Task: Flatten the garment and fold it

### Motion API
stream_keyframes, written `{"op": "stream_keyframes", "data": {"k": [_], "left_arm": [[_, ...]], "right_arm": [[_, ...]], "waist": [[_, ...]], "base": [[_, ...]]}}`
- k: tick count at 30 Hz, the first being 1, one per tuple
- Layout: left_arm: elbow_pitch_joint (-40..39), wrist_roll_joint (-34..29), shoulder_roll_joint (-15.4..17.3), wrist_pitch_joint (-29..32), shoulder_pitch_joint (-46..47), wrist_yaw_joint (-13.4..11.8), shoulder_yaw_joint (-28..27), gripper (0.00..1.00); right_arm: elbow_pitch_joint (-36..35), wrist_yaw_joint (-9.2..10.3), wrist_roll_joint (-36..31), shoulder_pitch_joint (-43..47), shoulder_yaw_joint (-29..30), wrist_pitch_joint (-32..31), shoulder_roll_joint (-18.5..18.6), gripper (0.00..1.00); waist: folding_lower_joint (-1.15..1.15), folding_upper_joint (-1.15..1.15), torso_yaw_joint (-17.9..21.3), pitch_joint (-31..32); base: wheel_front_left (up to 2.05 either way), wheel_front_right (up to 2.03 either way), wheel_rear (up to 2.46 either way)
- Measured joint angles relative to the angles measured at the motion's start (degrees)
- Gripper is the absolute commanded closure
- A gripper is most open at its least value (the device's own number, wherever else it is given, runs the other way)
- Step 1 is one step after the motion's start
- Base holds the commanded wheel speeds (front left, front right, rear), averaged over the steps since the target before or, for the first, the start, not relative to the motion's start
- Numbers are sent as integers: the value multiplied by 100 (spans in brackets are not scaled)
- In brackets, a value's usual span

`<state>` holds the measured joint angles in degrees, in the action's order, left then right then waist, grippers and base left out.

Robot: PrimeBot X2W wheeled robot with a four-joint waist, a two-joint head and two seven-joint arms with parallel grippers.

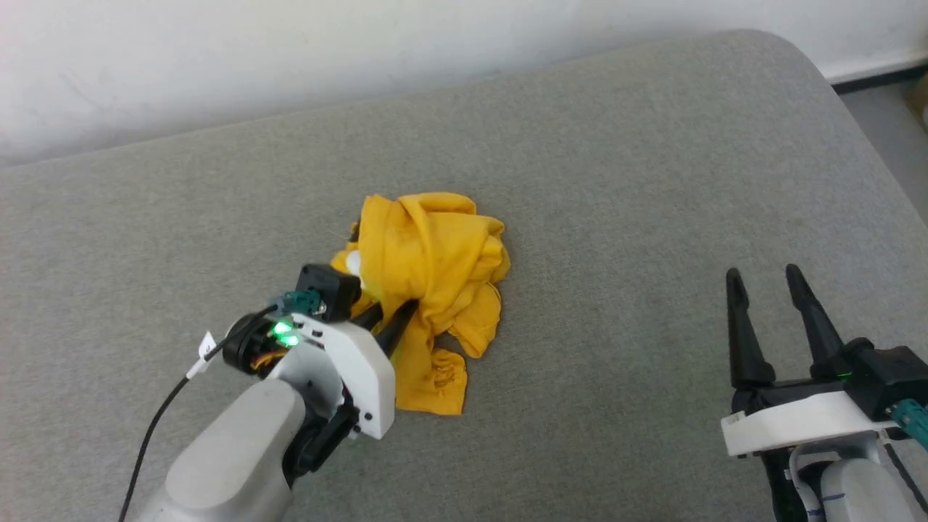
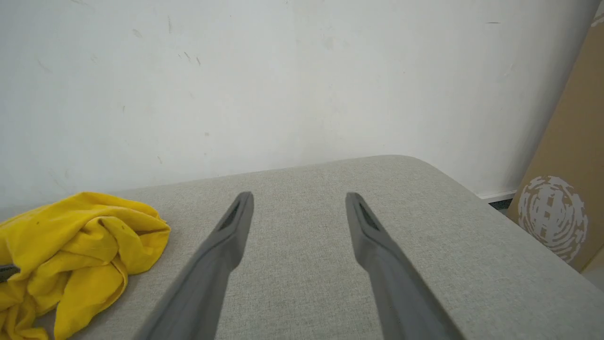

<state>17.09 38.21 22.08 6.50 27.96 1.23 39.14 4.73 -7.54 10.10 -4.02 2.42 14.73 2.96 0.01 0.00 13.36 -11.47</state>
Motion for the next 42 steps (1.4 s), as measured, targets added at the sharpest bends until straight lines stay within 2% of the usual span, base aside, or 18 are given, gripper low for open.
{"op": "stream_keyframes", "data": {"k": [1,2,3,9,15,18,20,24,29,33,36,39,42], "left_arm": [[177,-32,-4,-4,-1,25,41,100],[324,-44,-19,-22,-1,32,77,45],[453,-62,-36,-71,-1,33,102,0],[801,-171,-214,-535,8,73,134,0],[634,-193,-191,-1009,2,24,-3,0],[337,-189,-135,-1266,-37,-145,-198,0],[126,-180,-54,-1530,-176,-365,-406,0],[-266,-192,179,-1895,-692,-723,-687,0],[-806,-191,222,-2085,-1462,-1092,-1151,0],[-1314,-274,111,-2118,-2052,-1341,-1752,0],[-1573,-660,57,-2123,-2457,-1433,-2069,0],[-1572,-1178,8,-2123,-2814,-1541,-2107,0],[-1612,-1472,-215,-2123,-2978,-1541,-2146,0]], "right_arm": [[25,0,1,-9,-24,0,0,0],[46,0,3,-17,-48,0,-1,0],[70,0,10,-25,-68,0,-2,0],[197,0,5,-35,-51,0,-2,0],[283,0,-107,44,74,0,-1,0],[303,0,-177,110,140,-9,-1,0],[312,0,-237,135,196,-51,-2,0],[283,0,-270,249,272,-119,0,0],[167,0,-301,377,309,-164,-1,0],[69,0,-238,464,250,-149,-1,0],[41,0,-214,552,177,-129,-3,0],[46,0,-202,616,147,-107,-2,0],[90,0,-199,641,133,-101,-2,0]], "waist": [[0,0,34,-36],[0,0,65,-70],[0,0,90,-98],[0,0,54,-102],[0,0,-144,136],[-1,0,-310,313],[-1,0,-423,444],[-2,0,-639,696],[-2,0,-913,926],[-2,0,-1117,1038],[-2,0,-1230,1099],[-2,0,-1322,1129],[-1,0,-1398,1129]], "base": [[0,0,0],[0,0,0],[0,0,0],[0,0,0],[0,0,0],[0,0,0],[0,0,0],[0,0,0],[0,0,0],[0,0,0],[0,0,0],[0,0,0],[0,0,0]]}}
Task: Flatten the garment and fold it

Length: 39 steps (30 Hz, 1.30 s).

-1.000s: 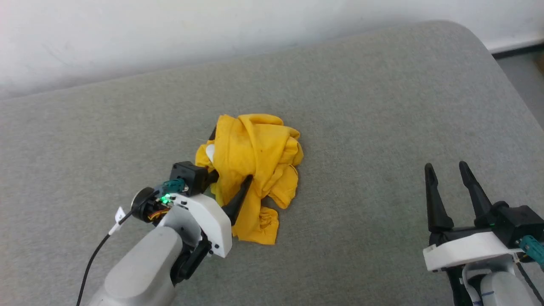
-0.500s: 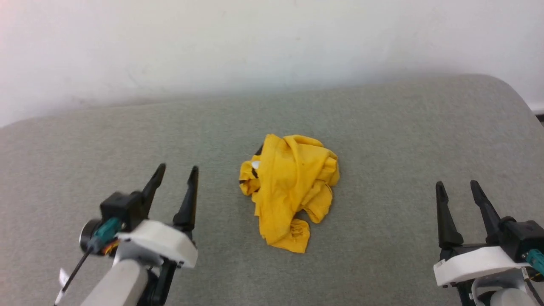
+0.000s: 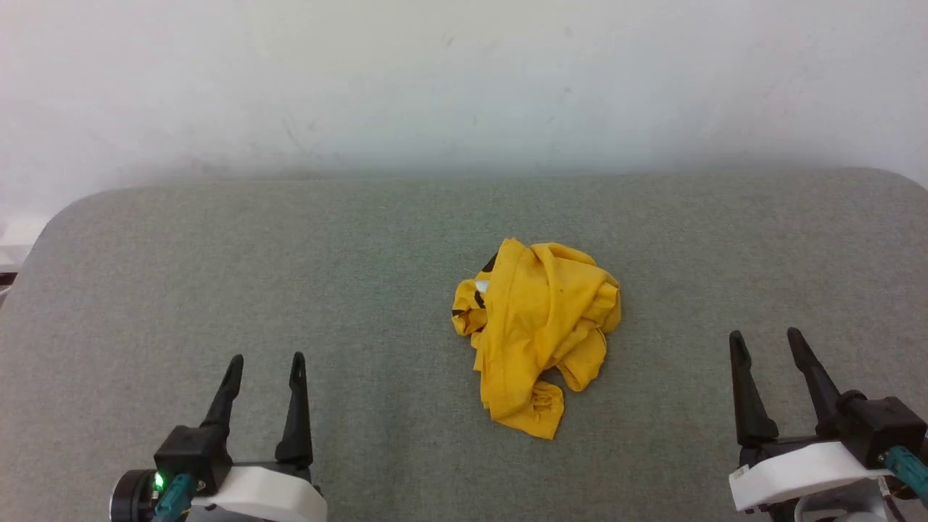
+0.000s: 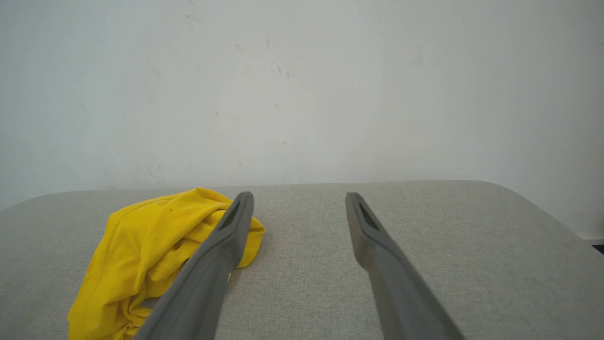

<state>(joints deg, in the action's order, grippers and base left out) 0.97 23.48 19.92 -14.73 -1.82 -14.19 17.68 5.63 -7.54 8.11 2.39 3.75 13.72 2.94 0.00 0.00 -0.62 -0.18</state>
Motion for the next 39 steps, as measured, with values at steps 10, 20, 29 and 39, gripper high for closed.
{"op": "stream_keyframes", "data": {"k": [10,20,29,39], "left_arm": [[43,-288,-445,0,-2,405,-234,0],[283,-513,-823,0,158,736,-449,0],[510,-709,-1183,0,421,1021,-546,0],[641,-899,-1345,-1,420,1217,-856,0]], "right_arm": [[-136,1,-220,-51,-223,-332,47,0],[-342,-2,619,-753,-2905,-3130,1347,0],[493,-5,1228,-1667,-3619,-4222,1705,0],[1138,-7,1383,-1987,-3623,-4385,1649,100]], "waist": [[1,0,-233,-149],[1,0,-587,-516],[1,0,-1083,-776],[0,0,-1448,-898]], "base": [[0,0,0],[0,0,0],[0,0,0],[0,0,0]]}}
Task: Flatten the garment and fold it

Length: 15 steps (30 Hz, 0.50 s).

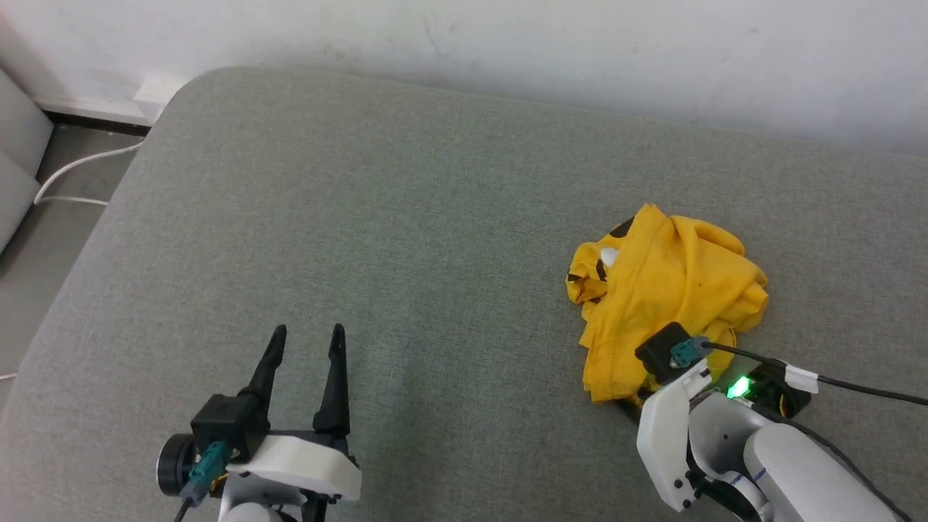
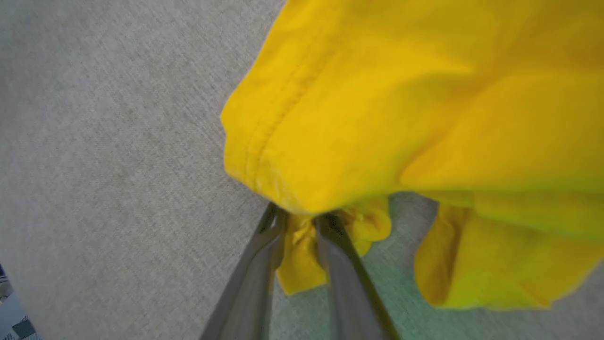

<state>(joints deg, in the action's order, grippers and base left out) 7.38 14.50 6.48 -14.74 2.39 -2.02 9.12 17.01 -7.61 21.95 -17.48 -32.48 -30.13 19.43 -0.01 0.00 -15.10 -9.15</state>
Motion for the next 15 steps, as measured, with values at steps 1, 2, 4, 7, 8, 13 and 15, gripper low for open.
{"op": "stream_keyframes", "data": {"k": [1,2,4,7,8,13,15], "left_arm": [[22,-1,-10,1,-3,15,-35,0],[37,-18,-18,0,-16,47,-57,0],[51,-66,-49,1,-50,70,-90,0],[73,-103,-68,1,-134,105,-159,0],[70,-116,-68,1,-141,104,-189,0],[51,-162,-109,1,-191,149,-270,0],[40,-189,-122,0,-208,155,-293,0]], "right_arm": [[8,5,8,-3,12,34,0,100],[19,5,29,3,52,93,-5,100],[13,4,87,53,135,169,-15,100],[-199,-1,218,351,459,245,-19,100],[-323,-1,259,494,617,245,-2,100],[-1241,0,366,1319,1820,52,105,100],[-1655,1,212,1652,2437,-134,127,100]], "waist": [[0,0,18,5],[1,0,44,12],[1,0,117,38],[1,0,275,103],[1,0,342,128],[0,0,768,292],[0,0,955,349]], "base": [[0,0,0],[0,0,0],[0,0,0],[0,0,0],[0,0,0],[0,0,0],[0,0,0]]}}
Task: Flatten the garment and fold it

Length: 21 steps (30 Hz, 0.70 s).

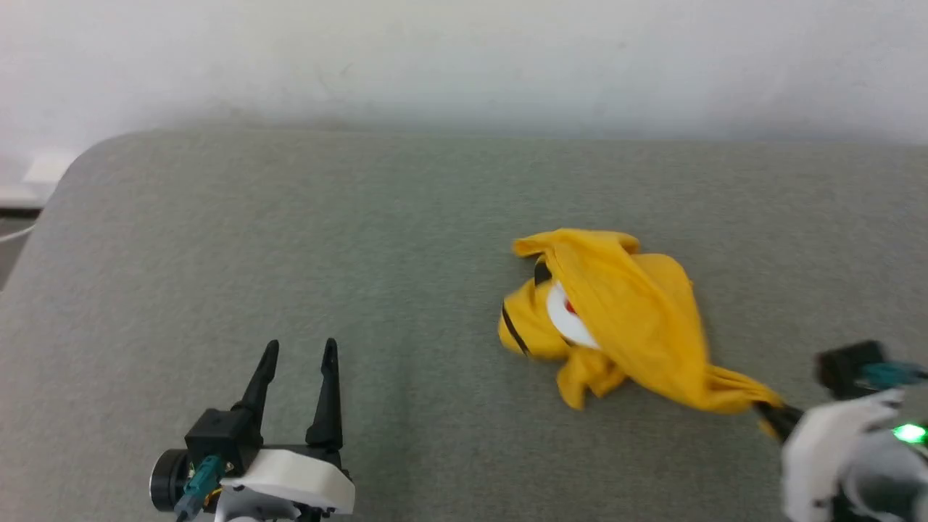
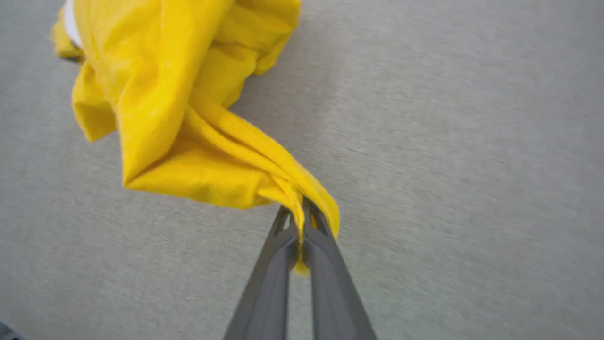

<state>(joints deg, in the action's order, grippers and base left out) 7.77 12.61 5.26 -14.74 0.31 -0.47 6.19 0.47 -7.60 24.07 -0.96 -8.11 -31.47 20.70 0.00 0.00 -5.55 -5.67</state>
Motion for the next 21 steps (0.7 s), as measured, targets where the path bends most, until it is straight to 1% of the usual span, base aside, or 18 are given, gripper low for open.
{"op": "stream_keyframes", "data": {"k": [2,4,6,8,10,11,12,15,18,20,21], "left_arm": [[-14,-13,-20,0,1,25,-18,0],[-24,-15,-42,1,2,44,-18,0],[-24,-42,-62,1,6,53,-9,0],[-23,-75,-79,1,13,102,12,0],[1,-125,-100,1,40,144,37,0],[10,-135,-111,1,66,147,53,0],[23,-157,-116,1,107,166,80,0],[119,-181,-133,1,219,276,210,0],[292,-187,-143,7,260,423,466,0],[402,-116,-145,174,281,564,721,0],[454,-43,-146,356,299,628,892,0]], "right_arm": [[-358,0,-227,336,615,-193,-53,100],[-627,1,-421,633,1240,-389,-242,100],[-804,1,-667,869,1709,-557,-465,100],[-875,1,-905,1040,1990,-683,-625,100],[-827,4,-1020,1129,2080,-709,-806,100],[-769,4,-1056,1139,2070,-673,-895,56],[-708,4,-1103,1139,2045,-602,-972,0],[-594,5,-1182,1120,1866,-310,-1138,0],[-689,5,-1109,961,1568,156,-1250,0],[-790,4,-1024,780,1462,463,-1314,0],[-851,5,-1014,726,1373,568,-1302,0]], "waist": [[0,0,185,47],[0,0,361,83],[0,0,528,109],[0,0,680,123],[0,0,811,126],[0,0,868,124],[0,0,919,118],[0,0,1022,93],[0,0,1074,66],[0,0,1102,48],[0,0,1114,36]], "base": [[0,0,0],[0,0,0],[0,0,0],[0,0,0],[0,0,0],[0,0,0],[0,0,0],[0,0,0],[0,0,0],[0,0,0],[0,0,0]]}}
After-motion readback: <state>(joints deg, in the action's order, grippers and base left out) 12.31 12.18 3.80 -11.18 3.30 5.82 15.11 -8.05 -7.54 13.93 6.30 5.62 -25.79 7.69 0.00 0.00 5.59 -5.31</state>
